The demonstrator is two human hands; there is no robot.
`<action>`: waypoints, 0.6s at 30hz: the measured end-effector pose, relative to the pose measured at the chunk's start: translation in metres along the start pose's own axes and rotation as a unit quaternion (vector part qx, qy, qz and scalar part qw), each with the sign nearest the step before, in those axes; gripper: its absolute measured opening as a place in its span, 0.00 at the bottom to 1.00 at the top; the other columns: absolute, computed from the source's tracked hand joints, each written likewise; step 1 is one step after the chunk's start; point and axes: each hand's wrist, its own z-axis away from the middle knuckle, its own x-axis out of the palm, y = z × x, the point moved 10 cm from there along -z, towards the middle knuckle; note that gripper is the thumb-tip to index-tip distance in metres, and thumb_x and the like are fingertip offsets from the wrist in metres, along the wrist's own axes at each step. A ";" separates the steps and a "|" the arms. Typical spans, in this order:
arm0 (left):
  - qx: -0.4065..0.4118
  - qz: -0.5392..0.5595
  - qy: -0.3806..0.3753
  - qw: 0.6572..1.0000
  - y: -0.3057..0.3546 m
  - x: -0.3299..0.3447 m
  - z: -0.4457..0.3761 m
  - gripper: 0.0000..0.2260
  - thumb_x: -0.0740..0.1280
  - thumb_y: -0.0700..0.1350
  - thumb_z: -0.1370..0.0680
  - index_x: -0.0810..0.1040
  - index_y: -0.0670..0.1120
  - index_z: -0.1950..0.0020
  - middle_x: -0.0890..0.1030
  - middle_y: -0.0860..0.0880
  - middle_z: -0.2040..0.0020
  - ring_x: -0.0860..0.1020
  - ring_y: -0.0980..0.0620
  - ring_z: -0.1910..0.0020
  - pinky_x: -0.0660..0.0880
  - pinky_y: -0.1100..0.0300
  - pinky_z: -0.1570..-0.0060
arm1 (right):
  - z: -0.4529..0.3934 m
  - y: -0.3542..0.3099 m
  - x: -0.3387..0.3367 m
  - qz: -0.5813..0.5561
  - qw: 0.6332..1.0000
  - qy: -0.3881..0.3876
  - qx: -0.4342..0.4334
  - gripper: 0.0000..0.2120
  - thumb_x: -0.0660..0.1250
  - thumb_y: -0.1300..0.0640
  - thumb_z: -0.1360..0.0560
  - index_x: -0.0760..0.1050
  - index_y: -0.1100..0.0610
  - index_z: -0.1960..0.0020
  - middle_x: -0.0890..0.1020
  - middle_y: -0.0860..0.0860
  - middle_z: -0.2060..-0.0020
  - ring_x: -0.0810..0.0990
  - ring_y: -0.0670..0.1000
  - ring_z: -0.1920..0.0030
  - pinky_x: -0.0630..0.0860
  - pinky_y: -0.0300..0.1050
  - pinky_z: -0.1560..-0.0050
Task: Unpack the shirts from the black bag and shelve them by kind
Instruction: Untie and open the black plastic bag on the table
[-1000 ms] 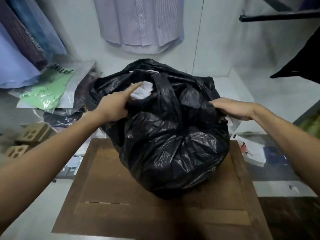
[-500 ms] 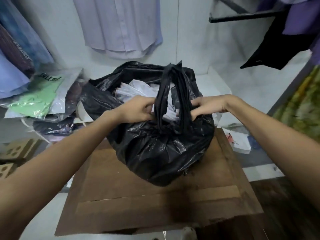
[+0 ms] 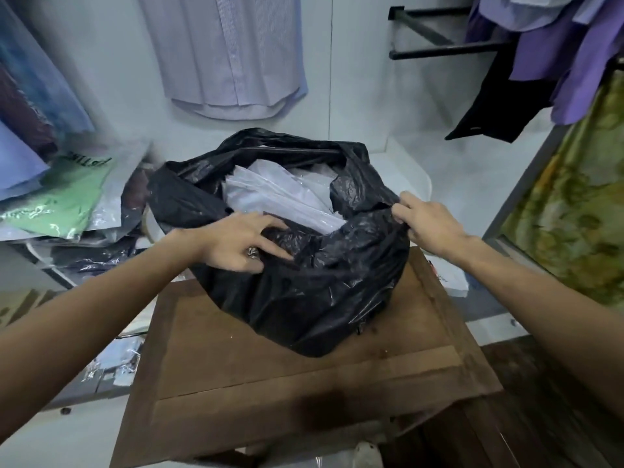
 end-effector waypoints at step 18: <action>-0.187 -0.037 0.082 0.978 0.004 0.020 -0.043 0.37 0.72 0.44 0.26 0.60 0.55 0.20 0.82 0.48 0.55 0.80 0.42 0.48 0.72 0.52 0.50 | -0.014 -0.029 0.038 -0.018 0.979 -0.201 0.025 0.32 0.76 0.34 0.34 0.67 0.53 0.44 0.73 0.48 0.48 0.78 0.58 0.55 0.70 0.50 0.60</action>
